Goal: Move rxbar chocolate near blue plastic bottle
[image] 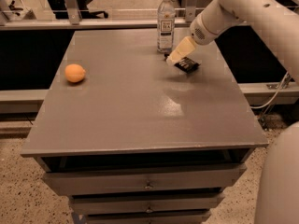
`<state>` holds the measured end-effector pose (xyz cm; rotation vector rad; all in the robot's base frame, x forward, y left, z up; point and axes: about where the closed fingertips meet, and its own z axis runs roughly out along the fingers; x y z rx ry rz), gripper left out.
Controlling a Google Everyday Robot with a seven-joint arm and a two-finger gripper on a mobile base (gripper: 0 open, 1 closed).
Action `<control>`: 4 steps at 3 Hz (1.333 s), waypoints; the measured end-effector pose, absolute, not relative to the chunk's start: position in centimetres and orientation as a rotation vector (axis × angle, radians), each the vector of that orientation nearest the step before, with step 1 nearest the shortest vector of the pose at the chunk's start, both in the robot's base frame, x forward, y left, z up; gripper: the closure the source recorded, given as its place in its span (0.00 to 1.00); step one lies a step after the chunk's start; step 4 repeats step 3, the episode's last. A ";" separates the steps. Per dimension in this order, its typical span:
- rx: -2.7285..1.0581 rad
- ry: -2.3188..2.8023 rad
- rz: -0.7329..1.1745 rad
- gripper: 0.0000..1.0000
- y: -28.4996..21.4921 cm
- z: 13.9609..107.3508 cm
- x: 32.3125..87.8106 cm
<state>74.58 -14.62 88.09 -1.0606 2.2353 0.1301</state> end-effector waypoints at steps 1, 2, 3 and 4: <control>-1.001 2.079 0.327 0.00 -16.9 90.6 73.7; -0.993 1.899 0.447 0.00 -21.4 94.4 70.2; -0.989 1.853 0.453 0.00 -22.7 95.7 69.2; -0.989 1.853 0.453 0.00 -22.7 95.7 69.2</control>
Offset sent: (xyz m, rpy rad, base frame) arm -0.1022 -0.1478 0.1214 0.5114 -0.3244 0.2425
